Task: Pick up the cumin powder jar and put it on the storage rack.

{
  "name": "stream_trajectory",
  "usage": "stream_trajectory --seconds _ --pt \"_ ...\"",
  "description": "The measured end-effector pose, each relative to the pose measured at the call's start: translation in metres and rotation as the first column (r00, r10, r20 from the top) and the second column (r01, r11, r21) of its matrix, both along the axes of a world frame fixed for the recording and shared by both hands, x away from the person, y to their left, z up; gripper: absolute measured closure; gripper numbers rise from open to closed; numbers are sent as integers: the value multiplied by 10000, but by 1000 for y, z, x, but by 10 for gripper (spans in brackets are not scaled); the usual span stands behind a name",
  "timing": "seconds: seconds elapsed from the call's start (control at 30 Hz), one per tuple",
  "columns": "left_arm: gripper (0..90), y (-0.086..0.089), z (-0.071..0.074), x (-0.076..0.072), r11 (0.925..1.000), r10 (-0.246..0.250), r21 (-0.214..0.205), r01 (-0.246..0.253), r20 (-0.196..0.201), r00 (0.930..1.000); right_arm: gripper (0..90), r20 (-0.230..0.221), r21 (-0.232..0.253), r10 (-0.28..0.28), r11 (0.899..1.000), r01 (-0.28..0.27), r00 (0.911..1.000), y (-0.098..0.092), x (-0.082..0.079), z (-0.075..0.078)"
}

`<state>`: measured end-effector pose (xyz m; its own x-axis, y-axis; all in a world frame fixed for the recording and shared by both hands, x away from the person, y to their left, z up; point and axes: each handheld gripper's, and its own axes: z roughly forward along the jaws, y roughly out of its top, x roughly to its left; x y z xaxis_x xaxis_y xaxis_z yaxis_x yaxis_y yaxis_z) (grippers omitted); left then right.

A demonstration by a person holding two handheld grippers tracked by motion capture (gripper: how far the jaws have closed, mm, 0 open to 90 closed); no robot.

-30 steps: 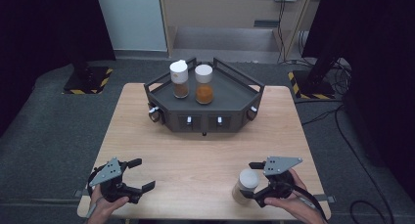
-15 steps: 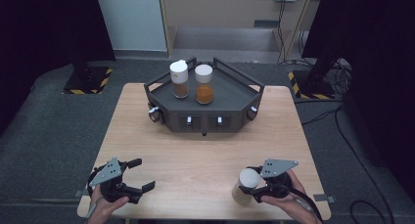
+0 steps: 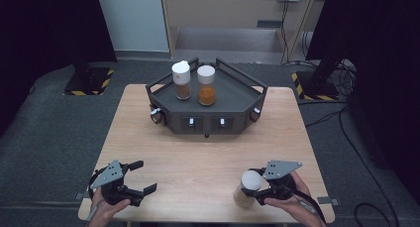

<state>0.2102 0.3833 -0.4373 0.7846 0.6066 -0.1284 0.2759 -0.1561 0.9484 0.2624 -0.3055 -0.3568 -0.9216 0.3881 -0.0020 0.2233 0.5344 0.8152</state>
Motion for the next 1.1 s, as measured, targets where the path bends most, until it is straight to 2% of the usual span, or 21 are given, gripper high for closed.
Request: stream_trajectory --seconds 0.37,0.6,0.77,1.1 --pt "19 0 0 0 10000 -7 5 7 -4 10000 339 128 -17 30 10000 -30 9999 4 15 24" --pt "20 0 0 0 10000 -4 -3 4 0 10000 339 -12 119 167 9998 -167 9999 7 33 41" --pt "20 0 0 0 10000 -8 -12 8 -5 10000 339 78 40 314 9995 -314 9995 15 44 54" --pt "20 0 0 0 10000 -4 -12 4 -6 10000 339 -47 -214 834 9963 -835 9965 35 66 76"
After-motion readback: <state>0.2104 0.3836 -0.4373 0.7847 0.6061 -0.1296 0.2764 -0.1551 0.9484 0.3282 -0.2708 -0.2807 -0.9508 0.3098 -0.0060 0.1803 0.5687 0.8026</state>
